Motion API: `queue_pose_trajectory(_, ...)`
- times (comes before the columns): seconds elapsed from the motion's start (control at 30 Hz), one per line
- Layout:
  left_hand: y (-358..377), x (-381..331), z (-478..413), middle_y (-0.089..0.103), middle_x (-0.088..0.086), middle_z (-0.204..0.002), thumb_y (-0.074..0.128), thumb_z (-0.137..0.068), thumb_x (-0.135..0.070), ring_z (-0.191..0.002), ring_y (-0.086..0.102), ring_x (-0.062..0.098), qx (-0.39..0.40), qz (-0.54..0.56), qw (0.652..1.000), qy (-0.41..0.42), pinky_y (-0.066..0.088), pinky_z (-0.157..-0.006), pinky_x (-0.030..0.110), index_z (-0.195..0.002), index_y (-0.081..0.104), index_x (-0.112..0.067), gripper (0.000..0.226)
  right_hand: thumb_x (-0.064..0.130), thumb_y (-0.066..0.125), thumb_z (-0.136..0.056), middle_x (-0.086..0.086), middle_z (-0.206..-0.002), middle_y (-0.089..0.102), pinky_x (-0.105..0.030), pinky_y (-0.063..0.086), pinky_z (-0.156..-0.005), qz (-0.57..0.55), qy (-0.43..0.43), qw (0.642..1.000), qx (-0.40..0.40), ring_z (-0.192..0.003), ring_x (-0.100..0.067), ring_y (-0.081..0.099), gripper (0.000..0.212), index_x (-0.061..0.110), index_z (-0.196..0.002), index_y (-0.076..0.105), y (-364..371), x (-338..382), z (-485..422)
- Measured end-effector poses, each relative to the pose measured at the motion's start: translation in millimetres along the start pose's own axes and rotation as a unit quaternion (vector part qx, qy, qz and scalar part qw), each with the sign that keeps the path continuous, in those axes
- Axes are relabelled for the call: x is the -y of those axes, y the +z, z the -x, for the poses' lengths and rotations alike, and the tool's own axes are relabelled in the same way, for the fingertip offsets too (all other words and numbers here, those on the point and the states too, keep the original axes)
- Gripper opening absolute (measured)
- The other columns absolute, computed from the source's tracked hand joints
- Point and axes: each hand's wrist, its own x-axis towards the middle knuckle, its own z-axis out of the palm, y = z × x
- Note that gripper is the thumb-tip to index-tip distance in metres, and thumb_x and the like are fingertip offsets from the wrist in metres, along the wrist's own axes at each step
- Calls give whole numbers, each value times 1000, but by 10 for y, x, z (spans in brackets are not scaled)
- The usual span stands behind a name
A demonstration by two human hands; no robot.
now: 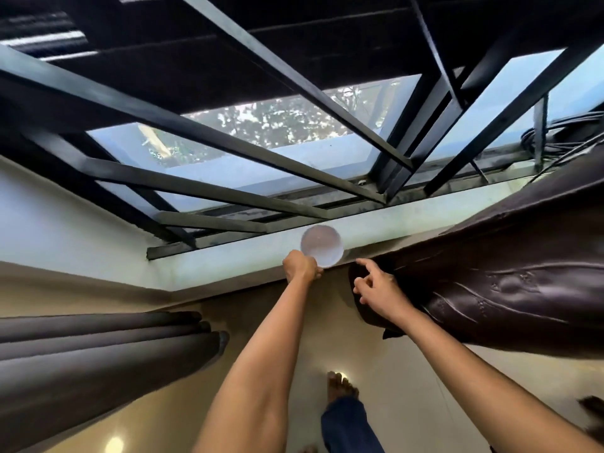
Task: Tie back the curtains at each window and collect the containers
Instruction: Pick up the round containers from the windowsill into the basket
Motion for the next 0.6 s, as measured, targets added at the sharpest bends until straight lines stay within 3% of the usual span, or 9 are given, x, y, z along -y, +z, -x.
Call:
queue_pose_trajectory(0.07, -150, 114, 196, 61, 11, -62, 49, -85, 3, -65, 70, 28, 12, -28, 999, 10, 60, -68, 43, -98, 57, 2, 15, 18, 47, -93, -3, -83, 69, -31, 50, -80, 1, -2, 1000, 1, -76, -18, 64, 44, 19, -136, 44, 50, 64, 169)
queue_pose_trajectory(0.17, -427, 325, 537, 68, 17, -79, 55, -82, 1, -63, 70, 26, 19, -62, 998, 19, 60, -60, 41, -104, 56, -3, 22, 21, 46, -94, -1, -83, 68, -33, 51, -80, -12, 10, 1000, 0, -75, -16, 63, 41, 20, -135, 46, 139, 155, 476)
queue_pose_trajectory(0.3, -752, 602, 1124, 70, 13, -75, 55, -81, -3, -44, 64, 10, 37, -106, 992, 61, 52, -43, 20, -97, 62, -1, 18, 33, 50, -91, -4, -86, 69, -35, 52, -79, -2, 25, 1000, -9, -83, -22, 65, 42, 21, -131, 50, 284, 211, 899)
queue_pose_trajectory(0.37, -873, 698, 1436, 71, 13, -79, 53, -80, -5, -46, 63, 9, 49, -118, 989, 77, 49, -42, 16, -91, 62, -3, 14, 34, 52, -91, -7, -84, 69, -34, 50, -78, -10, 30, 999, -19, -83, -25, 65, 42, 17, -129, 51, 327, 235, 1152)
queue_pose_trajectory(0.6, -994, 805, 2323, 66, 11, -85, 56, -81, -1, -62, 70, 23, 90, -109, 986, 91, 60, -62, 36, -81, 57, -13, 11, 42, 55, -90, -12, -107, 65, -35, 45, -82, -25, 74, 993, -91, -102, -29, 58, 43, 11, -121, 54, 202, 230, 2018)
